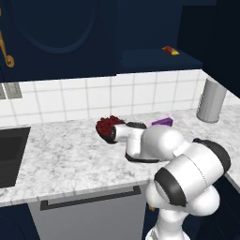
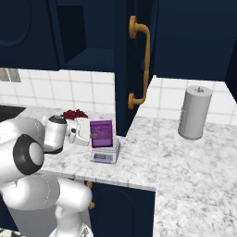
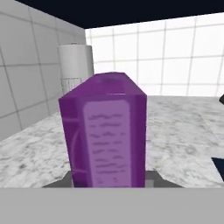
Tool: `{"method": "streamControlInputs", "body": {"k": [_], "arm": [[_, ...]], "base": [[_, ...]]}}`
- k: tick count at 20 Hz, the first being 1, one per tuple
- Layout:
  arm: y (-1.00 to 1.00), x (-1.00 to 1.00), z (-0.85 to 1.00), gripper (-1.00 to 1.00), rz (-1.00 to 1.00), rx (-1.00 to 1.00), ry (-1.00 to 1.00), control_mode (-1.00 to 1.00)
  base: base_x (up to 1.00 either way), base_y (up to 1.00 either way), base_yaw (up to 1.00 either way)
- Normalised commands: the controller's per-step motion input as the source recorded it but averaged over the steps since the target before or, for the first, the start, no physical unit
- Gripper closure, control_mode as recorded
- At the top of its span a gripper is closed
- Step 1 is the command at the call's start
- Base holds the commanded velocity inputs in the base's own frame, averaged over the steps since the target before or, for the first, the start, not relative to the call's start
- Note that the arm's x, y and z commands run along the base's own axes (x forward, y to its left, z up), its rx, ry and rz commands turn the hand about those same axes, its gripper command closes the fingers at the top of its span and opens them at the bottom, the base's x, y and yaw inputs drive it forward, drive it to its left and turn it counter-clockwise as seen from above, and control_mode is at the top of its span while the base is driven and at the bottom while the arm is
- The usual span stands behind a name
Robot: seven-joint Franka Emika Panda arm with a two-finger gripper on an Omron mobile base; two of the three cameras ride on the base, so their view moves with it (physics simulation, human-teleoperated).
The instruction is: Pick the cereal and place it on the digital scale for weighing, and close the cabinet.
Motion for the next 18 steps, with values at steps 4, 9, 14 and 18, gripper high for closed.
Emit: {"method": "streamControlInputs", "body": {"k": [4, 9, 14, 18], "arm": [[-0.13, 0.26, -0.11, 1.00, 0.00, 0.00, 0.00, -1.00], [-0.11, 0.15, -0.06, 1.00, 0.00, 0.00, 0.00, -1.00], [0.00, 0.00, -0.39, -1.00, 0.00, -0.02, -0.01, -1.00], [0.00, -0.06, -0.14, -1.00, 0.00, 0.00, -0.12, -1.00]], "base": [[0.00, 0.00, 0.00], [0.00, 0.00, 0.00], [0.00, 0.00, 0.00], [0.00, 0.00, 0.00]]}}
